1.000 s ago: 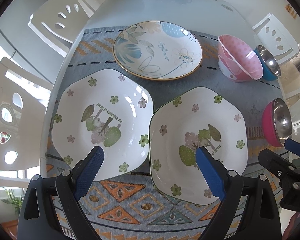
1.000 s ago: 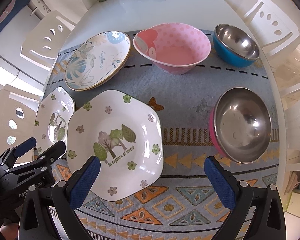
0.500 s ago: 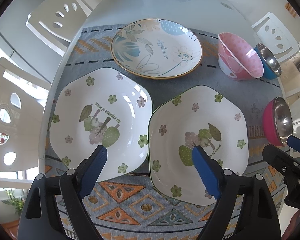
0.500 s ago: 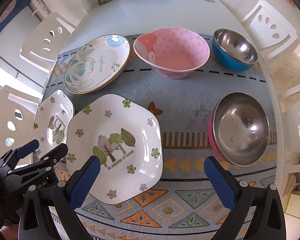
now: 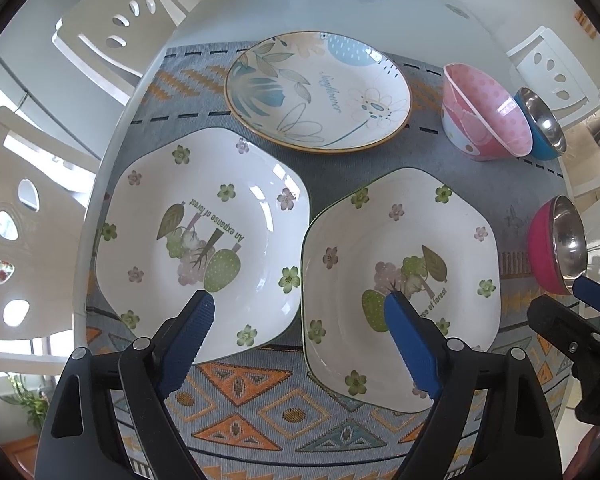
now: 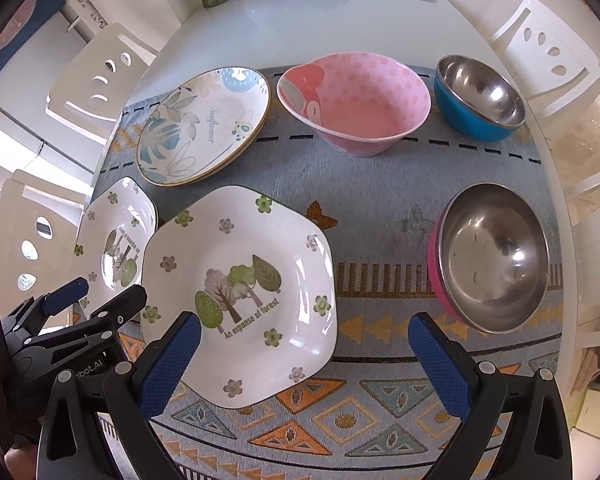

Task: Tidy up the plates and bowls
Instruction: 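Move both grippers to the rim of the round Sunflower plate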

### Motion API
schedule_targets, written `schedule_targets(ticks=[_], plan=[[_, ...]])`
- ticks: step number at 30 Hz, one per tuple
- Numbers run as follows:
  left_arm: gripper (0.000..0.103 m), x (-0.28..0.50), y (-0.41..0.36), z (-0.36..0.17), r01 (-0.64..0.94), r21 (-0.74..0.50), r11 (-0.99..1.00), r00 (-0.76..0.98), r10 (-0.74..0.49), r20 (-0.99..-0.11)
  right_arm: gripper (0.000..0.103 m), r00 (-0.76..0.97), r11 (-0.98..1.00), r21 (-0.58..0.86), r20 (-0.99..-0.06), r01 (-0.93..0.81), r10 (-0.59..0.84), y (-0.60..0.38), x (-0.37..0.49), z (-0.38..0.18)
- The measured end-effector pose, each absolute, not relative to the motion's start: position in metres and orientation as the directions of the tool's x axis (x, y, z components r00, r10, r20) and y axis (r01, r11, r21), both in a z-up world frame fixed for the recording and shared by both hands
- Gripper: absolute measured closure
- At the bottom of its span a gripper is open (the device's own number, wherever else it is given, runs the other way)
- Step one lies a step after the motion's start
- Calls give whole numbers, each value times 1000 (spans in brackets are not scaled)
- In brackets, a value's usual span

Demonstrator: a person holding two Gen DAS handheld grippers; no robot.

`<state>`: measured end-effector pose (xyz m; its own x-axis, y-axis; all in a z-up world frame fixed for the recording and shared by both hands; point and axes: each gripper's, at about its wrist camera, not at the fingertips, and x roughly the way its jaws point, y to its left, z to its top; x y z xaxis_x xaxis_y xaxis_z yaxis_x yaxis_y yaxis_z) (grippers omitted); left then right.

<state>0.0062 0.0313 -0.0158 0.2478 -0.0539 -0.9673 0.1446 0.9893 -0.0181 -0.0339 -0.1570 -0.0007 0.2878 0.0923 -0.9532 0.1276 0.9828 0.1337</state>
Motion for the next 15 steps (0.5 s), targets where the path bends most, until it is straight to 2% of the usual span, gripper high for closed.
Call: schedule_targets(ticks=[10, 15], plan=[[17, 19, 46, -20, 154, -17, 988, 253, -56, -966, 0, 292, 982, 163, -947, 92, 130, -153, -27, -2], [17, 38, 60, -16, 137, -31, 990, 265, -66, -962, 4, 289, 977, 197, -943, 81, 166, -148, -20, -6]])
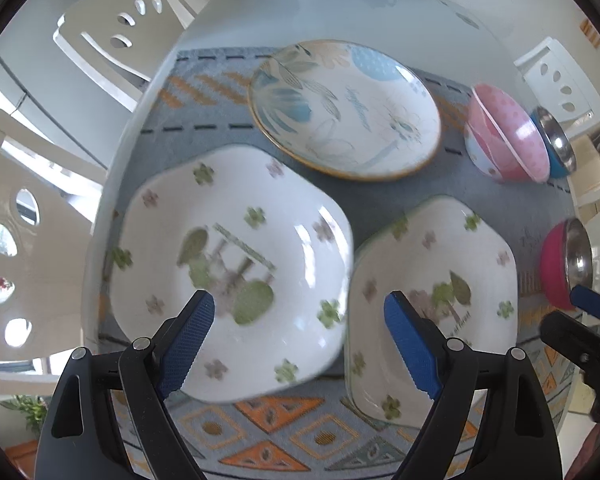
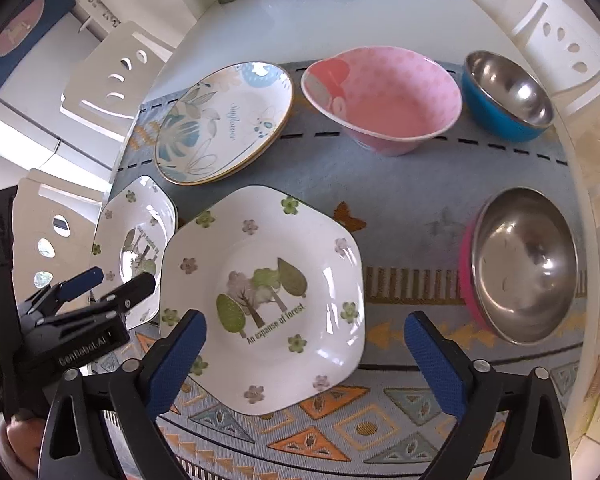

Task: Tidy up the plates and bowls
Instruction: 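Move both grippers to the rim of the round Sunflower plate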

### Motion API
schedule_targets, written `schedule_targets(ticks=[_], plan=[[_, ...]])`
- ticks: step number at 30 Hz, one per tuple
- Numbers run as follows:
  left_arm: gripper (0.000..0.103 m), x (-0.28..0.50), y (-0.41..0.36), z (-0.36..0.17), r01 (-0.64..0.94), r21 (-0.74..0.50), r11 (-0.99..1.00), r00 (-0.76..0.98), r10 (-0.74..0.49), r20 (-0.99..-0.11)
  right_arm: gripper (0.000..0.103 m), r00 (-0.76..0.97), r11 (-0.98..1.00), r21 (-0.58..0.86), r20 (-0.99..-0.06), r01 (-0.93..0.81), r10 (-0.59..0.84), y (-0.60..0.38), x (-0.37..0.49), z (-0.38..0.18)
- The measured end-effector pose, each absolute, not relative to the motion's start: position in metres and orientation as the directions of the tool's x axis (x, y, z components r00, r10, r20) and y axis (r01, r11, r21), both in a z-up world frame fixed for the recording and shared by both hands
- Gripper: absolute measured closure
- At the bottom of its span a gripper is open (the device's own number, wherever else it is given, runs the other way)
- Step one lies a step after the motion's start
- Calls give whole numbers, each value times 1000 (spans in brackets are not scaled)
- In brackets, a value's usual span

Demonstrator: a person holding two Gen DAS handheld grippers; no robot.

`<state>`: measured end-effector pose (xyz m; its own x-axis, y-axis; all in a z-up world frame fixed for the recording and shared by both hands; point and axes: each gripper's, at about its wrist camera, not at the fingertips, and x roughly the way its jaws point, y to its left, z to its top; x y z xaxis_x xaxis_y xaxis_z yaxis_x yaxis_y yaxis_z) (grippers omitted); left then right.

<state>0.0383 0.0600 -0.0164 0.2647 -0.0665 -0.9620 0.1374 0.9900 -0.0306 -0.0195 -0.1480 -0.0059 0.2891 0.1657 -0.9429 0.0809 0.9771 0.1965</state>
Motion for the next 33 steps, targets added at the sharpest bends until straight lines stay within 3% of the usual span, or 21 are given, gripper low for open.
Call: schedule_targets(ticks=[3, 8, 22, 29, 33], plan=[[17, 58, 69, -8, 138, -44, 989, 287, -83, -954, 5, 314, 954, 286, -917, 92, 244, -148, -7, 3], [17, 102, 83, -2, 127, -49, 991, 307, -87, -948, 5, 359, 944, 317, -895, 92, 265, -138, 28, 16], [17, 205, 93, -35, 125, -93, 988, 283, -125, -951, 5, 358, 879, 415, -877, 234, 319, -123, 121, -28], [18, 229, 77, -63, 172, -99, 980, 230, -138, -963, 5, 307, 868, 395, -902, 302, 304, -125, 148, -59], [24, 233, 65, -75, 206, -111, 972, 201, -152, -968, 5, 277, 876, 355, -922, 325, 271, -127, 161, -73]])
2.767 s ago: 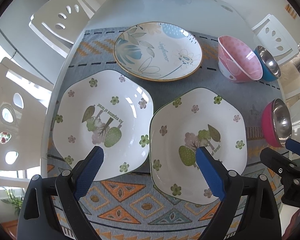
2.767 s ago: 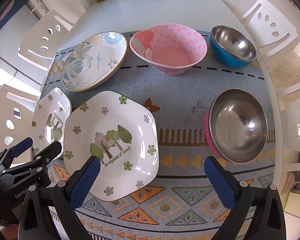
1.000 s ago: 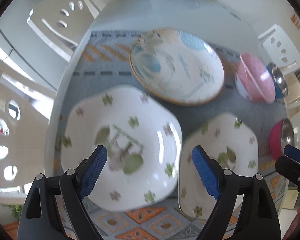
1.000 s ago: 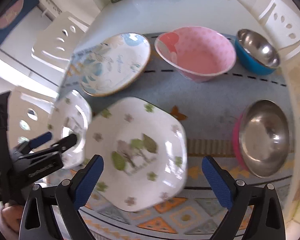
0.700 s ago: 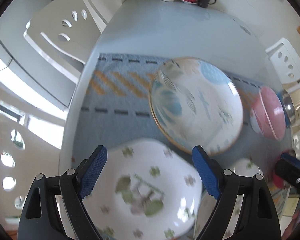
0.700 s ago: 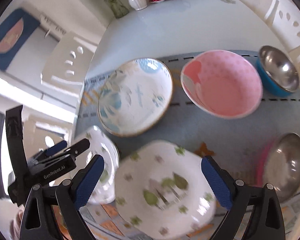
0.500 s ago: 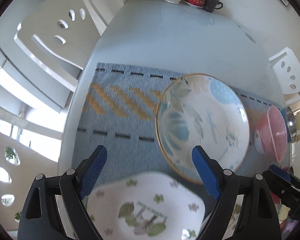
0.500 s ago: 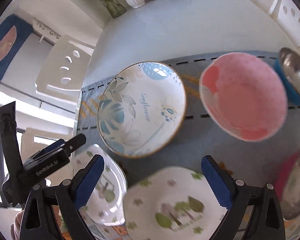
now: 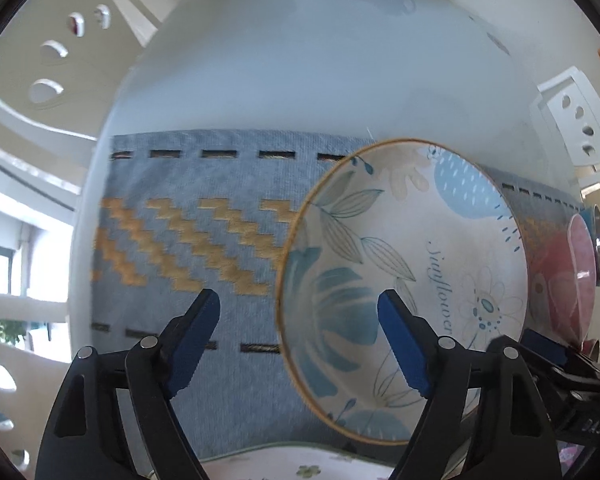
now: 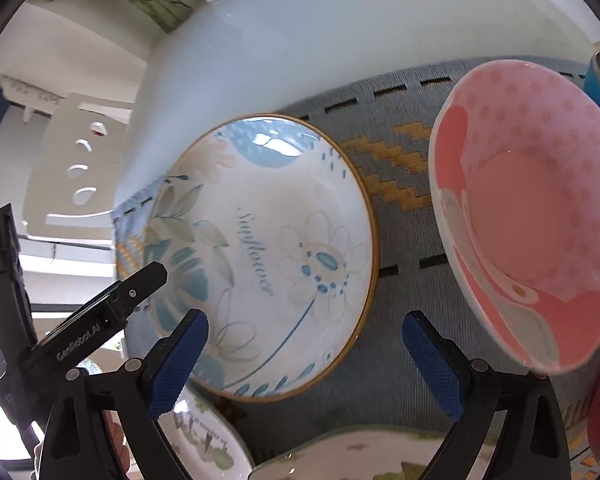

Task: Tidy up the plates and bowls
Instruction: 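Move both grippers to the rim of the round Sunflower plate, then close the left gripper on the Sunflower plate rim while the right gripper closes beside it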

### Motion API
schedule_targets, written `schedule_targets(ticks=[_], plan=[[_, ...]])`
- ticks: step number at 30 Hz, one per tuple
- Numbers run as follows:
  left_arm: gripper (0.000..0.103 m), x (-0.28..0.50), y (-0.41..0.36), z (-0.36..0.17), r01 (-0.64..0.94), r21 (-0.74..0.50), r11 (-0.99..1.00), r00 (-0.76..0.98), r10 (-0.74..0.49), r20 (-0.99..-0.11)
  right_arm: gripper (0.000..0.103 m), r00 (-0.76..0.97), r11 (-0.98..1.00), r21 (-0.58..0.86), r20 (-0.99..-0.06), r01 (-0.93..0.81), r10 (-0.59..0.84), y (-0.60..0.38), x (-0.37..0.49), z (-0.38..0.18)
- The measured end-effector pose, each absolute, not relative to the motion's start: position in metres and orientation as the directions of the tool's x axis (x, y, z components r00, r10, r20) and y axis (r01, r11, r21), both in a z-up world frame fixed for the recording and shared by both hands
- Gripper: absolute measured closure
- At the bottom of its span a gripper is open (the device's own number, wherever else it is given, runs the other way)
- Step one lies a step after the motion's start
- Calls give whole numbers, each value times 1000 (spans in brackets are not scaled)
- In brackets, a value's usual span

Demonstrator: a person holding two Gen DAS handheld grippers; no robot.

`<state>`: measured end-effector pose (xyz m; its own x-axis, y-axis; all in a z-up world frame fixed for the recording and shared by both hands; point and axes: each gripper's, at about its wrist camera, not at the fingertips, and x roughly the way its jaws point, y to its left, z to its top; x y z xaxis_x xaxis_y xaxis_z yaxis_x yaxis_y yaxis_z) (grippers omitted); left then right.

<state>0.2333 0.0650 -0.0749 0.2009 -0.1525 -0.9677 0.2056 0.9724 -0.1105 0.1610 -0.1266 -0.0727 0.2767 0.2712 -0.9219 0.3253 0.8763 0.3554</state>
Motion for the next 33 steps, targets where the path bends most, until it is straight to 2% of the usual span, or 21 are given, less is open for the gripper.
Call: schedule_targets(ticks=[3, 4, 6, 12, 17, 18, 21, 24, 26, 27, 28, 29, 30, 31, 33], plan=[[24, 236, 59, -88, 213, -99, 972, 180, -139, -974, 5, 247, 873, 343, -931, 346, 267, -128, 171, -84], [21, 236, 58, -92, 214, -97, 972, 170, -135, -976, 5, 231, 877, 322, -940, 357, 251, -128, 174, -89], [20, 237, 56, -93, 220, -108, 970, 189, -151, -970, 0, 230, 880, 308, -944, 361, 236, -126, 178, -95], [17, 237, 58, -94, 230, -112, 967, 193, -159, -968, 0, 152, 914, 204, -975, 351, 160, -112, 195, -103], [9, 242, 52, -95, 211, -108, 971, 174, -146, -974, 0, 95, 881, 223, -975, 418, 202, -123, 208, -108], [0, 243, 47, -96, 229, -108, 968, 169, -148, -974, 0, 94, 872, 236, -972, 429, 217, -127, 209, -108], [0, 250, 37, -106, 275, -88, 957, 171, -139, -975, 0, 147, 839, 281, -960, 466, 239, -137, 205, -108], [0, 251, 35, -107, 287, -88, 954, 163, -139, -977, 0, 124, 836, 251, -968, 489, 218, -137, 211, -111], [8, 249, 33, -106, 300, -90, 950, 168, -146, -975, 0, 108, 848, 218, -976, 483, 190, -131, 215, -111], [27, 244, 27, -101, 328, -102, 939, 173, -166, -971, 3, 129, 863, 197, -980, 466, 154, -129, 213, -110], [36, 241, 23, -96, 356, -101, 929, 183, -176, -967, 8, 142, 874, 176, -982, 454, 124, -127, 212, -107], [40, 240, 27, -92, 339, -94, 936, 191, -166, -968, 25, 149, 882, 157, -984, 444, 100, -121, 214, -103], [47, 243, 32, -93, 312, -118, 943, 186, -182, -965, 54, 184, 889, 150, -980, 432, 76, -121, 211, -97], [58, 245, 38, -93, 281, -145, 949, 189, -202, -961, 58, 196, 887, 153, -978, 437, 72, -124, 210, -96], [68, 248, 50, -92, 234, -177, 956, 200, -225, -954, 68, 226, 871, 202, -968, 448, 108, -134, 208, -96]])
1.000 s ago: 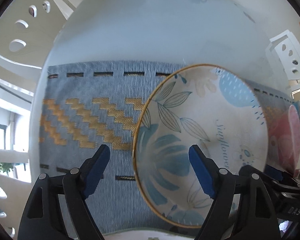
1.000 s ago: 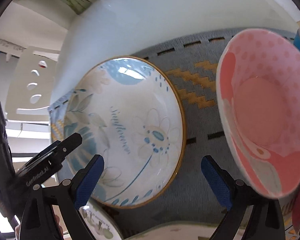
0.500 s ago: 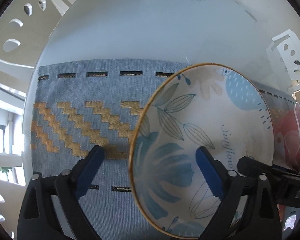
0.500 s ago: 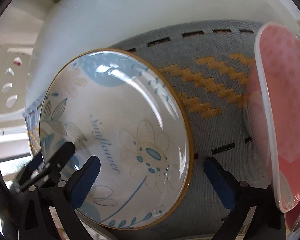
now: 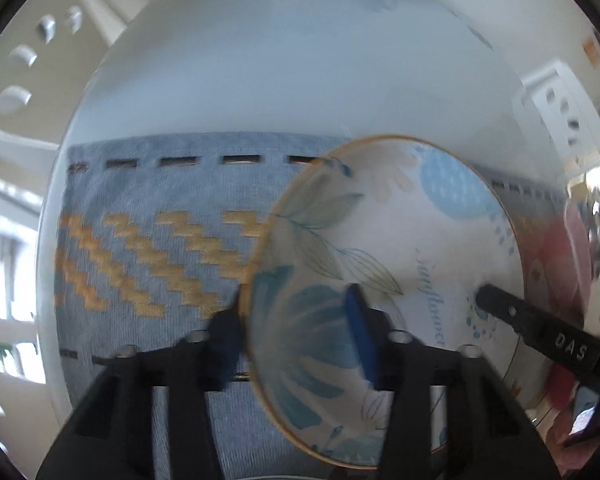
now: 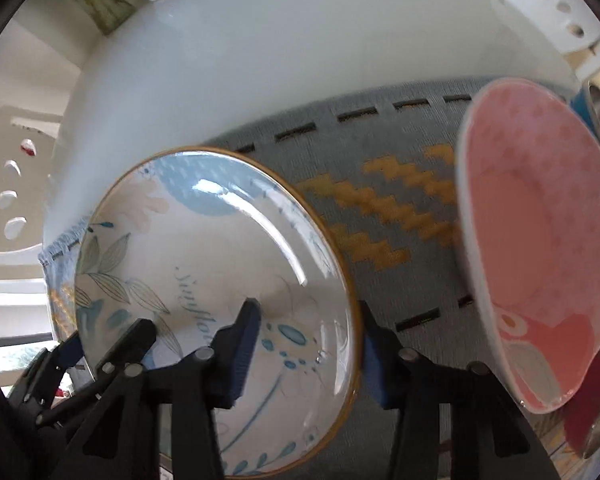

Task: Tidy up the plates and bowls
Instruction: 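Close the left gripper on the Sunflower plate rim while the right gripper closes beside it, then lift the Sunflower plate with both grippers and carry it toward the hexagonal plates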

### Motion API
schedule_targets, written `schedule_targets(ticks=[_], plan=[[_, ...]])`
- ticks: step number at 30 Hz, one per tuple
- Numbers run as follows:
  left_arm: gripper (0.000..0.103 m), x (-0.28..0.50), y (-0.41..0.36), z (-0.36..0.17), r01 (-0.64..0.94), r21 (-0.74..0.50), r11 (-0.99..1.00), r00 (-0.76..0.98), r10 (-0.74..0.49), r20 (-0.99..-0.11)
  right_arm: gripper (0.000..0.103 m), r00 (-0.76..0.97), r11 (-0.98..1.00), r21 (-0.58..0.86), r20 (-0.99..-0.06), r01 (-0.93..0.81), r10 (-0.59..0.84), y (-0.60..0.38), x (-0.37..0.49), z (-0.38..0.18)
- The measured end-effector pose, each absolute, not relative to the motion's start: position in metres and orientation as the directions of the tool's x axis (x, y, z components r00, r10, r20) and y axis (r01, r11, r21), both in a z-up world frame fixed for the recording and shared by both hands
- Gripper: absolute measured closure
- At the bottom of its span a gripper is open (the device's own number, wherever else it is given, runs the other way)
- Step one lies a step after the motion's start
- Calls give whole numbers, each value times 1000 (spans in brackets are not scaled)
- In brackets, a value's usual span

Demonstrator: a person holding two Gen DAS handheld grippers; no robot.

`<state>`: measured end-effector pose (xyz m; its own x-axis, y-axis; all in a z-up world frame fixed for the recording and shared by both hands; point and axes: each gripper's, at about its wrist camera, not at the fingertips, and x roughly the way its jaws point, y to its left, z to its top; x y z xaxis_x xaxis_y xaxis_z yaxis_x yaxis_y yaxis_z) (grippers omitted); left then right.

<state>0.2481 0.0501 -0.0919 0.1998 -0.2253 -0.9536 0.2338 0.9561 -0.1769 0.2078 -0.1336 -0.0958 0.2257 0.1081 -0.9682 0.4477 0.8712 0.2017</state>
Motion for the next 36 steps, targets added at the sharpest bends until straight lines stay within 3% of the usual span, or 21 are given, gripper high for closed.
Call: schedule_targets(ticks=[3, 12, 17, 36], plan=[[69, 248, 52, -92, 246, -176, 953, 208, -229, -951, 77, 271, 869, 262, -950, 419, 156, -146, 200, -96], [73, 239, 65, -90, 240, -163, 957, 224, -218, -950, 85, 321, 855, 321, -927, 408, 195, -163, 175, -104], [73, 234, 59, -85, 270, -104, 957, 234, -170, -957, 85, 309, 875, 308, -931, 372, 196, -160, 165, -101], [74, 236, 67, -81, 265, -122, 957, 210, -181, -961, 85, 308, 897, 352, -913, 266, 267, -147, 165, -95]])
